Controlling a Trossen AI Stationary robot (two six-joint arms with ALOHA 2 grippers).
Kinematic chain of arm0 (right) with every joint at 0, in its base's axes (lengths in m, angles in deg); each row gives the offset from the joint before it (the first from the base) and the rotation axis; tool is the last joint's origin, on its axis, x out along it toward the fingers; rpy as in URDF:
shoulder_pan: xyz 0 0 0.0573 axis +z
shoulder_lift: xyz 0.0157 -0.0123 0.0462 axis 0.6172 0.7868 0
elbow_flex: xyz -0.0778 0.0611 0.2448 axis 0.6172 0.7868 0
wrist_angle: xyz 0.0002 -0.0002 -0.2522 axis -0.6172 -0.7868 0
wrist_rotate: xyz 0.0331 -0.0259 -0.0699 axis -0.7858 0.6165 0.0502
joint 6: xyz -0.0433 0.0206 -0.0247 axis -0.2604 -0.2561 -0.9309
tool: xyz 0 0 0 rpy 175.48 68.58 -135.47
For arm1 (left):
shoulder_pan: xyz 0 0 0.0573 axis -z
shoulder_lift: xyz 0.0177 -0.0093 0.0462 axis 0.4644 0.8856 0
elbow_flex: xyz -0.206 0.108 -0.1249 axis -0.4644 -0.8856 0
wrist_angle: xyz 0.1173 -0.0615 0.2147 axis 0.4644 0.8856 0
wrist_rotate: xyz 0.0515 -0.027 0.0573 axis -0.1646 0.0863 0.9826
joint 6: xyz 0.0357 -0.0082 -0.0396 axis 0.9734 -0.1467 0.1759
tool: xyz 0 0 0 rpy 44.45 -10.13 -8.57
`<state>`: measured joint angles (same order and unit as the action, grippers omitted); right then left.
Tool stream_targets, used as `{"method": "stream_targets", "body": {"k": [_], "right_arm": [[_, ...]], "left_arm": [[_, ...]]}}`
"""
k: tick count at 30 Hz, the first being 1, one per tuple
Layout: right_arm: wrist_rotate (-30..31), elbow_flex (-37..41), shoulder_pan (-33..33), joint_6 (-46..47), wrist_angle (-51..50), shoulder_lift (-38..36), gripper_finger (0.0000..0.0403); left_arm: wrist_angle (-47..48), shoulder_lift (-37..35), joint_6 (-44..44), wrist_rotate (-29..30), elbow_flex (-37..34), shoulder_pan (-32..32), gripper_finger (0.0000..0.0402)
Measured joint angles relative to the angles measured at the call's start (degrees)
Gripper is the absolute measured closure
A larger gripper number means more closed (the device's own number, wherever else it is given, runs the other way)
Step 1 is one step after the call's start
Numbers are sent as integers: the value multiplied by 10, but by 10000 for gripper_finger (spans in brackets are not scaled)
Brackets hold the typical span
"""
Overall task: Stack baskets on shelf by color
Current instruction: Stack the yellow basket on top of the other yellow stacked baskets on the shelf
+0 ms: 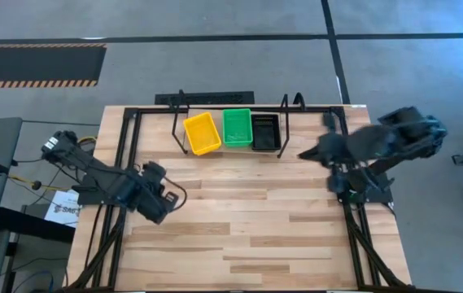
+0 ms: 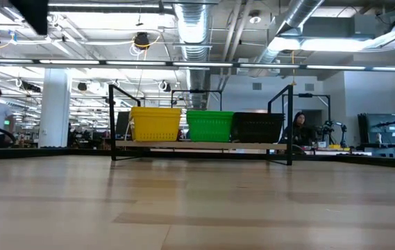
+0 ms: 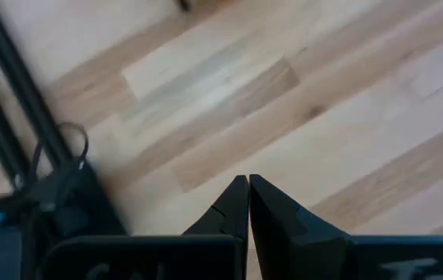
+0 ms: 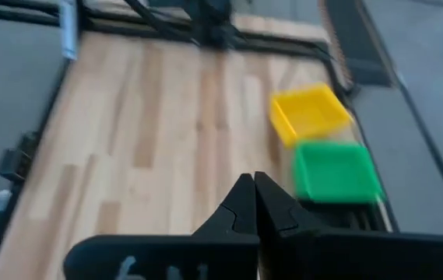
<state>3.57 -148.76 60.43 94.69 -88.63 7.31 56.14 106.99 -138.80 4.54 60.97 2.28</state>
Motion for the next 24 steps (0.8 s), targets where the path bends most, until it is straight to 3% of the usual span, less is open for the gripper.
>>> {"method": "stream_targets", "body": {"k": [6, 12, 16, 21, 24], "right_arm": [[-173, 0, -121, -116, 146, 70, 402], [-322, 0, -239, -126, 241, 156, 402], [-392, 0, -270, -127, 312, 209, 402], [-552, 0, -304, -112, 427, 284, 402], [-569, 0, -332, -84, 455, 331, 402]], "left_arm": [[0, 0, 9, -17, -14, 36, 401], [0, -10, 47, -9, -14, 75, 401], [-1, -39, 50, 12, -14, 102, 401], [0, -84, 18, 29, -32, 141, 401], [1, -107, -17, 26, -70, 162, 401]]}}
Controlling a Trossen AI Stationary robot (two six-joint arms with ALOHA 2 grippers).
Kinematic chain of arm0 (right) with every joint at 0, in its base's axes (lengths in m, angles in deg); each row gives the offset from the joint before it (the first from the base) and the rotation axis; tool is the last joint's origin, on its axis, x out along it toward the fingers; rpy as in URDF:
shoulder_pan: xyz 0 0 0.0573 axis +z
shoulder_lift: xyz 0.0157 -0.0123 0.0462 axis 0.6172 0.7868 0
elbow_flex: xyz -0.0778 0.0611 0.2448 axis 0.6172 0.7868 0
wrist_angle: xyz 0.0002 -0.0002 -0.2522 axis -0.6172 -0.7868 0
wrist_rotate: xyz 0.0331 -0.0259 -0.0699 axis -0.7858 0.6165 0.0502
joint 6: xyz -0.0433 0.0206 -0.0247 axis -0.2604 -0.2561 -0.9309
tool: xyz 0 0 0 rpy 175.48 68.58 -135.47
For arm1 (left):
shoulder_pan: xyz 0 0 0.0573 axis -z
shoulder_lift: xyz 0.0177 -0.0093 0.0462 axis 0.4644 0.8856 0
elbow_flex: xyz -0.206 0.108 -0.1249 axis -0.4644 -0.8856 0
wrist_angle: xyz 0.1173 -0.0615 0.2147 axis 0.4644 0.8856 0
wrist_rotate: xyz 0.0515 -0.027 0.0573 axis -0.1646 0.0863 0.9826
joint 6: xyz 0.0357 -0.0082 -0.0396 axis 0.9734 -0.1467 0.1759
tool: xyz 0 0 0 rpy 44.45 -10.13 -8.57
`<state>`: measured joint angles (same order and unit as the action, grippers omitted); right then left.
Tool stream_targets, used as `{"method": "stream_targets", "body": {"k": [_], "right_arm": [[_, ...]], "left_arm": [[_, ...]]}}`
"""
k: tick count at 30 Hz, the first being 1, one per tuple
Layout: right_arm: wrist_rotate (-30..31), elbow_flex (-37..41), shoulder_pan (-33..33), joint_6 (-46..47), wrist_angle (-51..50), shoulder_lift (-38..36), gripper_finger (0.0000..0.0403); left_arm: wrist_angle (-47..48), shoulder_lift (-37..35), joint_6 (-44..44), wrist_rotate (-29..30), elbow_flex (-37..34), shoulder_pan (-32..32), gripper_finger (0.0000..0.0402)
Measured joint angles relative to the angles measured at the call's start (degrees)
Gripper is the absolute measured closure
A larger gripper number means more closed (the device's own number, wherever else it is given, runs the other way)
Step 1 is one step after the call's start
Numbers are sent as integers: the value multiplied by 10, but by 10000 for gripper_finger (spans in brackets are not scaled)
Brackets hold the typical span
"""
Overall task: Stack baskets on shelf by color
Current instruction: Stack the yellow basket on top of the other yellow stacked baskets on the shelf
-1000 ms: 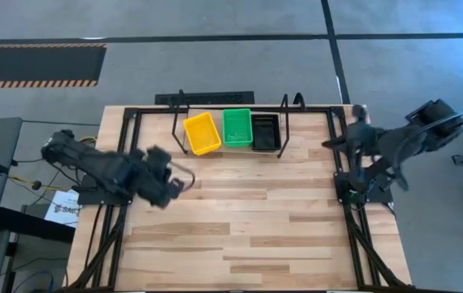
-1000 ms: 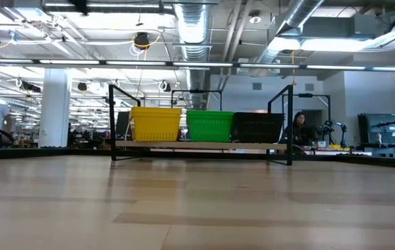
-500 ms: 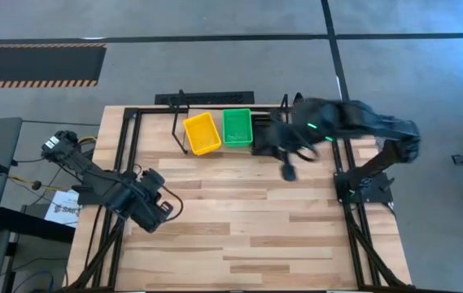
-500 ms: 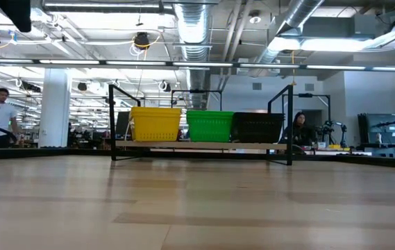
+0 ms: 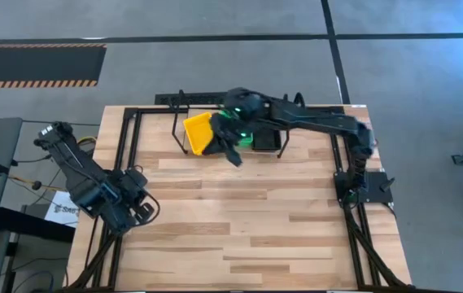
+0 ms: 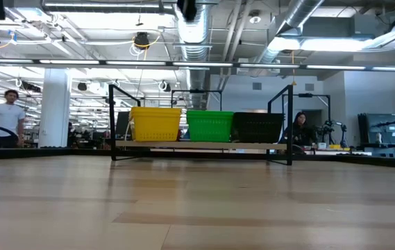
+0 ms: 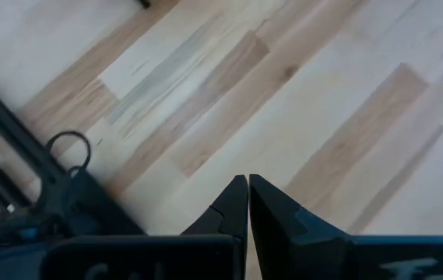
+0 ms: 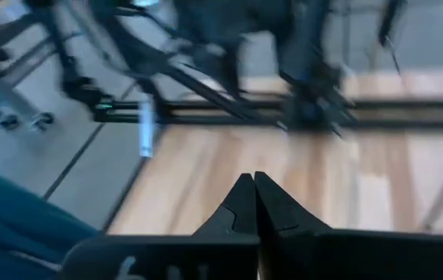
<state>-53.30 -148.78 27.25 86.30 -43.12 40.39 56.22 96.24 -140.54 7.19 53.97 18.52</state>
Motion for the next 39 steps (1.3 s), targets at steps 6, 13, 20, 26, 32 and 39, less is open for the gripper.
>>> {"method": "stream_targets", "body": {"k": [6, 13, 20, 26, 32, 39], "right_arm": [[34, -3, -63, 60, 32, 77, 403], [170, -62, -60, 27, -43, 149, 403], [292, -128, -28, -28, -152, 231, 403], [368, -207, -24, -70, -155, 288, 403], [397, -214, -39, -102, -118, 295, 403], [399, -214, -73, -107, -144, 294, 403]], "left_arm": [[0, -19, -57, -17, -63, 30, 401], [-1, -21, -69, -19, -65, 30, 401], [-1, -20, -92, -10, -65, 30, 401], [-13, -20, -103, 17, -64, 30, 401], [-16, -20, -119, 19, -64, 30, 401], [-15, -20, -131, 19, -64, 30, 401]]}}
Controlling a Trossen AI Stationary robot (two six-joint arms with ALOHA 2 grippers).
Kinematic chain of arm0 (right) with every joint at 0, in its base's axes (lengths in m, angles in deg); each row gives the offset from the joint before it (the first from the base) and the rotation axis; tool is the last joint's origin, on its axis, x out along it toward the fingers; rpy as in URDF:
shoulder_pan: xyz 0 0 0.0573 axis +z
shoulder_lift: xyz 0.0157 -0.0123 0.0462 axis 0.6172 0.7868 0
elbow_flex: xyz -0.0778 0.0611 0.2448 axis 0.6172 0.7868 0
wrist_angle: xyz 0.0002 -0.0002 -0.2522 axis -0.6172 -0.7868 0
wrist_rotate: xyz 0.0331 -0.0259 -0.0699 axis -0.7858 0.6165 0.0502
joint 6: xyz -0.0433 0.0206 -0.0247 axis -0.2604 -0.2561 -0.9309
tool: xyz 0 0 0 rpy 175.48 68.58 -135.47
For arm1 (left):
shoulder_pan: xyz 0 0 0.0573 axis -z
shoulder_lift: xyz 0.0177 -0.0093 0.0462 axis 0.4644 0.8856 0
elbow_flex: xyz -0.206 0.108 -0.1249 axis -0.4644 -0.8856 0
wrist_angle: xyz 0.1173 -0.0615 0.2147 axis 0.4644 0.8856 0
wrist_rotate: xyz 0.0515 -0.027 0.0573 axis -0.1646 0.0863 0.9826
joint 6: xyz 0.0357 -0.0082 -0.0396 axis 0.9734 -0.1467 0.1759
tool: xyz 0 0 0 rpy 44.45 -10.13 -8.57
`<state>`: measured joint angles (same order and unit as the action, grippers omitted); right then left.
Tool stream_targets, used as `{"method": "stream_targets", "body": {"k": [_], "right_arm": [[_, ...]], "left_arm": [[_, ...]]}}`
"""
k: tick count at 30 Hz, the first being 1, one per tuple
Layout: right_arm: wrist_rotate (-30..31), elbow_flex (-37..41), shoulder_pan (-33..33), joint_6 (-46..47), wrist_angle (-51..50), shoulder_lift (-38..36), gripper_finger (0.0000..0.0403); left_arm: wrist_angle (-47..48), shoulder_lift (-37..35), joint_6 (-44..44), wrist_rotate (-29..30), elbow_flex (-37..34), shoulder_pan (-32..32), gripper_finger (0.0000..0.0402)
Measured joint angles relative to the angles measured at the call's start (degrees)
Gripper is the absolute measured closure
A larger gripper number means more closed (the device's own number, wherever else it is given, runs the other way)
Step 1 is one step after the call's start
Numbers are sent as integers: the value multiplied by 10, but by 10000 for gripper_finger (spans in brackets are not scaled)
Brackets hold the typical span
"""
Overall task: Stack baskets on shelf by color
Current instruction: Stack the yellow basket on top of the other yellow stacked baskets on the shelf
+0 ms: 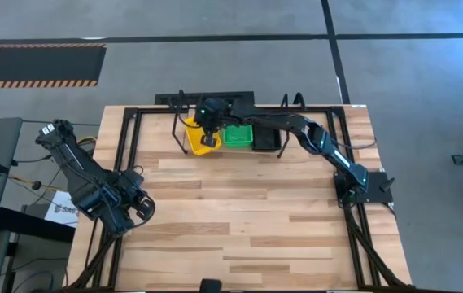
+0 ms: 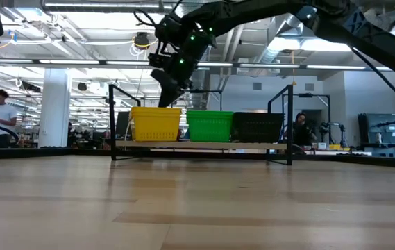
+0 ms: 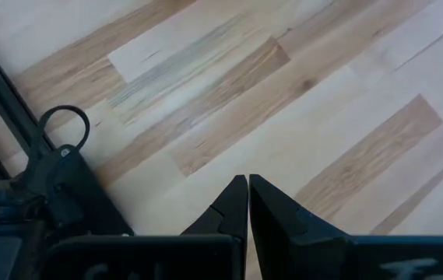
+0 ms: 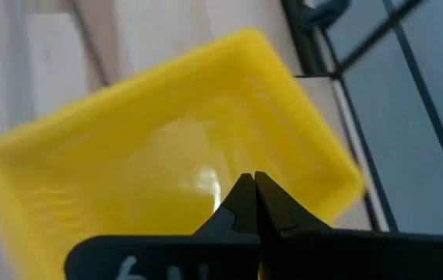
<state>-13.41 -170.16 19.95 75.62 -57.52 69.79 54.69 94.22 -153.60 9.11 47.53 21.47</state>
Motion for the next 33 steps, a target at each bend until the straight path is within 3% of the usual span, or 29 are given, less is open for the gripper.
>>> {"method": "stream_targets", "body": {"k": [8, 16, 33], "right_arm": [[1, 0, -35, 4, 2, 0, 403], [-66, 0, -14, -3, 7, 6, 403], [1, 1, -35, -16, 9, 32, 403]], "left_arm": [[-2, 0, -15, 0, 0, 0, 401], [-2, 0, -27, 1, 0, 0, 401], [-28, 0, -35, 19, 0, -8, 401]]}}
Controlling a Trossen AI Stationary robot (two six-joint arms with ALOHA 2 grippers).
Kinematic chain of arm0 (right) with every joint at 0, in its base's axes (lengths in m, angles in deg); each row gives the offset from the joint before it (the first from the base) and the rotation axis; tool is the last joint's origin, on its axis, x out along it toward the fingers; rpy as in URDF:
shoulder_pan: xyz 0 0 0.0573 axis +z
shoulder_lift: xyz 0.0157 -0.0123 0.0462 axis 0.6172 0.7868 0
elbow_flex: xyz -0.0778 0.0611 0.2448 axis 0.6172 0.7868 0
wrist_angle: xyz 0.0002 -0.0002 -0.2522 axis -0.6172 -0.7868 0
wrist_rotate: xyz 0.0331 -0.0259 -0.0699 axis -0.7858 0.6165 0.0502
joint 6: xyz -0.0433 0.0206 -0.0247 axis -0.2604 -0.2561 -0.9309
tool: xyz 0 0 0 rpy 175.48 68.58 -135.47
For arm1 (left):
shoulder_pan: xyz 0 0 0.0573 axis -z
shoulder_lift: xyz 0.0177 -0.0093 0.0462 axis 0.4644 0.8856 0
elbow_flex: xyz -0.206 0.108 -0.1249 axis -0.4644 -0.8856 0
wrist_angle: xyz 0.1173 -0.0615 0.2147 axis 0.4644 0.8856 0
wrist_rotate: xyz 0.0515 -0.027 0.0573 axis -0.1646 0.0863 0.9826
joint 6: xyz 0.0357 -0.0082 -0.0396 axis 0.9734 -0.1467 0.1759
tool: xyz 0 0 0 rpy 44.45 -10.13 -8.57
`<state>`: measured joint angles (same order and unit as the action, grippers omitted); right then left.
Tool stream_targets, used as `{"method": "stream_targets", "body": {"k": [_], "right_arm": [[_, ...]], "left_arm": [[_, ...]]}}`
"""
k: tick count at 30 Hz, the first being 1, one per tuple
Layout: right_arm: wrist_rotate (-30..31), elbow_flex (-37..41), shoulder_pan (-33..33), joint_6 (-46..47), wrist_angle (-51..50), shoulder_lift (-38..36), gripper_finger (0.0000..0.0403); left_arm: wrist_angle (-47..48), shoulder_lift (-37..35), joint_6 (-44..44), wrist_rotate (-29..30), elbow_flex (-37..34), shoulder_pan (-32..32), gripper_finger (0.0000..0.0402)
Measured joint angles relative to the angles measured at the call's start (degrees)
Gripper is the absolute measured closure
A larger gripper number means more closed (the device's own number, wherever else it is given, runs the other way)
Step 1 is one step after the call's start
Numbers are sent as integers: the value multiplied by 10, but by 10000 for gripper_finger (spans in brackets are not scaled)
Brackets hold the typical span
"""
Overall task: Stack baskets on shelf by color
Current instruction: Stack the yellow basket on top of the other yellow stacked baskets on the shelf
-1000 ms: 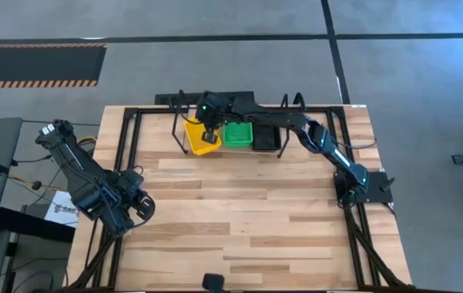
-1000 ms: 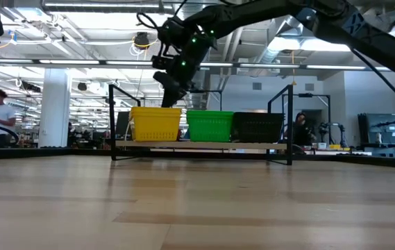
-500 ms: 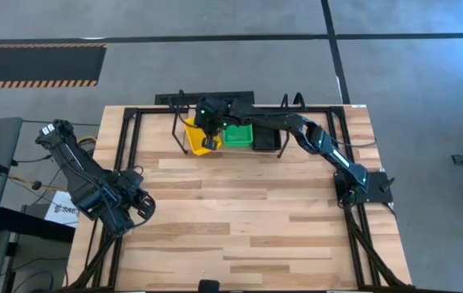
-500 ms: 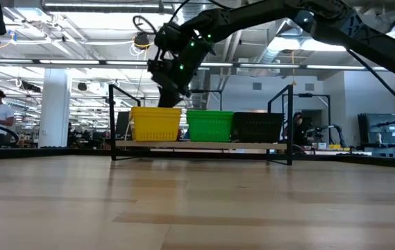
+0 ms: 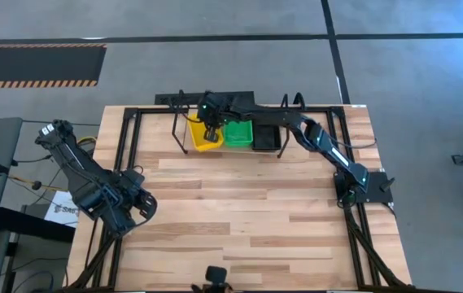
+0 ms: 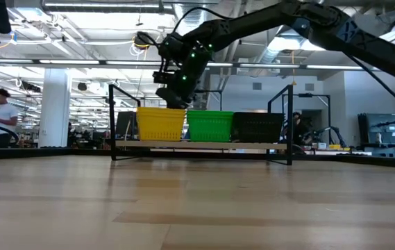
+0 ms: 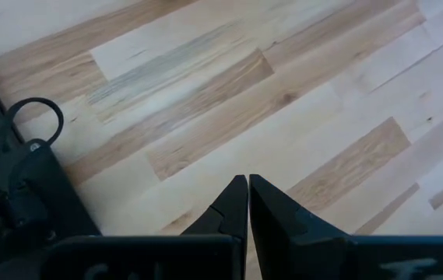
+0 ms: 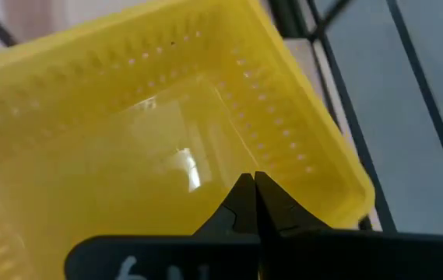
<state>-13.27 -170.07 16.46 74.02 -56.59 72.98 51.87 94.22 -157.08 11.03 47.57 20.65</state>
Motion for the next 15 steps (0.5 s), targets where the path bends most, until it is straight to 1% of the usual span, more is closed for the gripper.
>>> {"method": "stream_targets", "body": {"k": [7, 15], "right_arm": [[17, 0, -21, 25, -2, 0, 403], [18, 0, -22, 60, 14, 0, 403]], "left_arm": [[0, 0, 0, 0, 0, -2, 401], [0, 0, 0, 0, 0, -2, 401]]}}
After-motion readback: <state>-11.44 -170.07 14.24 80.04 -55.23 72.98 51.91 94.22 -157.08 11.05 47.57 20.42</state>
